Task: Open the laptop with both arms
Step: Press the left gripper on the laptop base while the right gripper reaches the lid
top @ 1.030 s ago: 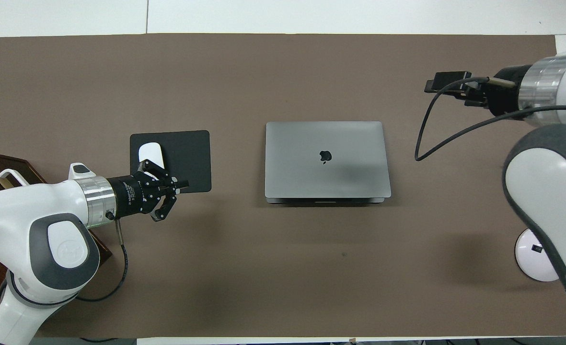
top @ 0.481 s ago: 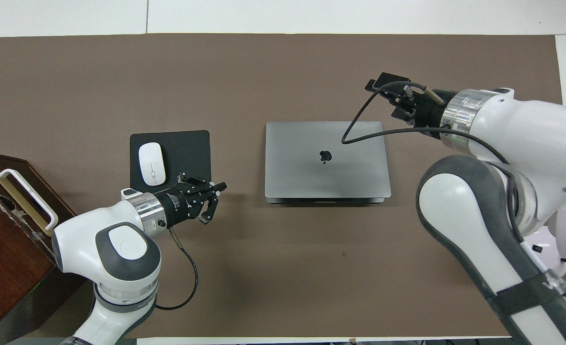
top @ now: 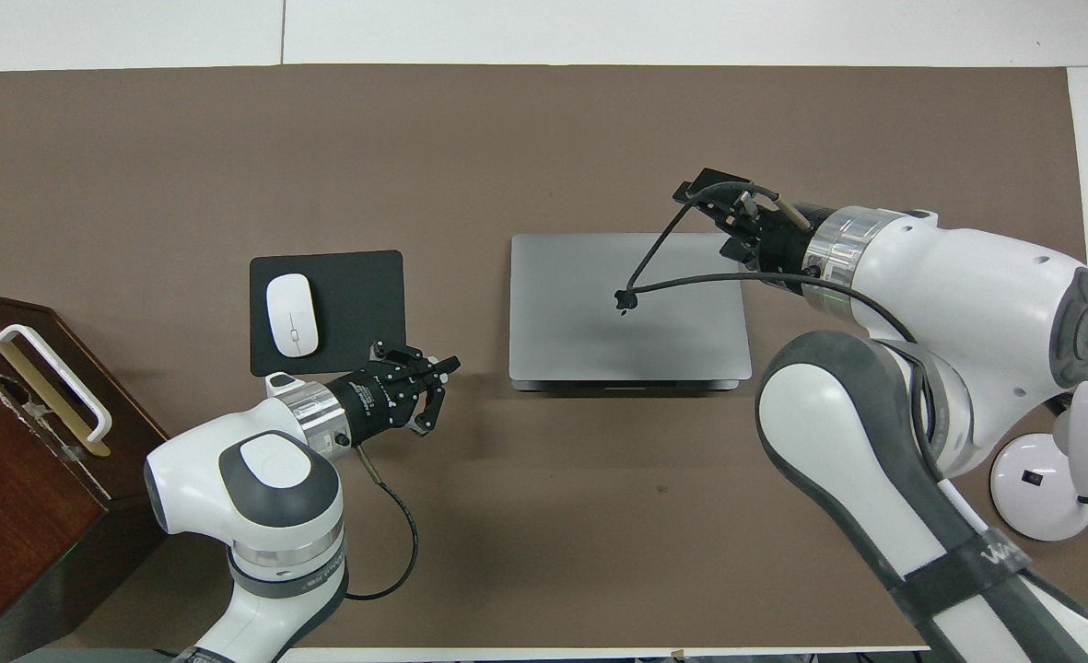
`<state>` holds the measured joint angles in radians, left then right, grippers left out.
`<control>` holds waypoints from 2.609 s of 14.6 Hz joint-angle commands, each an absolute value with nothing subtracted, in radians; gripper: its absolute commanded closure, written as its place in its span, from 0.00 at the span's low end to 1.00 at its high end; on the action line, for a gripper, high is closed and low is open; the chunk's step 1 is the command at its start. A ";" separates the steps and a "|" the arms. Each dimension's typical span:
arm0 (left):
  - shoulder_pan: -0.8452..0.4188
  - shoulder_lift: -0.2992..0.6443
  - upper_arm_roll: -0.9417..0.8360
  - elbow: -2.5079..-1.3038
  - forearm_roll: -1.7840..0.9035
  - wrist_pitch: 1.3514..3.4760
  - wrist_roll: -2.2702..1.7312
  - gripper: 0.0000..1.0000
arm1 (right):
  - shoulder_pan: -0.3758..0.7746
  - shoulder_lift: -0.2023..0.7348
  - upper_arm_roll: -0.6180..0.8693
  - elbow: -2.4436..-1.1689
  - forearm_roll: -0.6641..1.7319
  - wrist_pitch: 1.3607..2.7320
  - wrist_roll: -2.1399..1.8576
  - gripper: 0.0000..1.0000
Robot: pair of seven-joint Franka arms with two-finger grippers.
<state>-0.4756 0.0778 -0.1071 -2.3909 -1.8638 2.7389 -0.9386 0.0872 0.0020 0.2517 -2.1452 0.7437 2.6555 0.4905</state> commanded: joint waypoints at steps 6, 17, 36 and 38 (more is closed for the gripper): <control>-0.526 0.164 -0.094 -2.329 -1.940 2.766 -0.882 1.00 | 0.167 -0.147 0.255 -2.359 0.793 2.677 0.629 0.00; -0.575 0.224 -0.094 -2.254 -1.976 2.802 -0.879 1.00 | 0.166 -0.203 0.255 -2.459 0.793 2.666 0.627 0.00; -0.607 0.275 -0.094 -2.232 -1.983 2.813 -0.868 1.00 | 0.179 -0.137 0.261 -2.468 0.834 2.666 0.663 0.00; -0.607 0.276 -0.094 -2.232 -1.985 2.813 -0.855 1.00 | 0.181 -0.121 0.261 -2.468 0.848 2.668 0.664 0.00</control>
